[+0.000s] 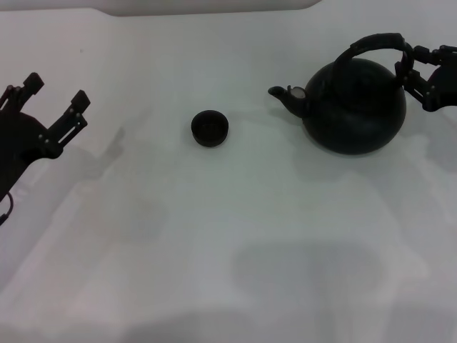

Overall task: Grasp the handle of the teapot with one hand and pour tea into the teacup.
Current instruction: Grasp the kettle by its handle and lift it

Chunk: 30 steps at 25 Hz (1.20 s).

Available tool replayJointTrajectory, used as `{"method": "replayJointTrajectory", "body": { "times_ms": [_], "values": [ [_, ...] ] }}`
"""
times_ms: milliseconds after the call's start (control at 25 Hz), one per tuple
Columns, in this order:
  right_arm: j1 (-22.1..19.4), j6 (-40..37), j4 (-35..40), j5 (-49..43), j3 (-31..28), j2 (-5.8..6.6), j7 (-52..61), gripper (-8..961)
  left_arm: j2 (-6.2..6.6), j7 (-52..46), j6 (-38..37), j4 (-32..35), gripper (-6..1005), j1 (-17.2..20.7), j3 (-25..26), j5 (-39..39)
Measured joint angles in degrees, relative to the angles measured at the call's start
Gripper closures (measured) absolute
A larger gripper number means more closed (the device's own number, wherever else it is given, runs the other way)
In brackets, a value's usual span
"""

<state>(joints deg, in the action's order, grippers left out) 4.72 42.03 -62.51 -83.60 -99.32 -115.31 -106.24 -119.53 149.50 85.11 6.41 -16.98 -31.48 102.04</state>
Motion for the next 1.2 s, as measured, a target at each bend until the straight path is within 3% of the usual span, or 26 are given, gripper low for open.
{"method": "replayJointTrajectory", "body": {
  "times_ms": [560, 1200],
  "values": [
    [2.23, -0.86, 2.79, 1.52, 0.00, 0.00, -2.39, 765, 0.07, 0.04, -0.23, 0.00, 152, -0.25, 0.28, 0.00],
    [4.70, -0.76, 8.44, 9.69, 0.02, -0.04, -9.18, 826, 0.09, 0.09, -0.40, 0.00, 152, -0.33, 0.28, 0.18]
  ]
}}
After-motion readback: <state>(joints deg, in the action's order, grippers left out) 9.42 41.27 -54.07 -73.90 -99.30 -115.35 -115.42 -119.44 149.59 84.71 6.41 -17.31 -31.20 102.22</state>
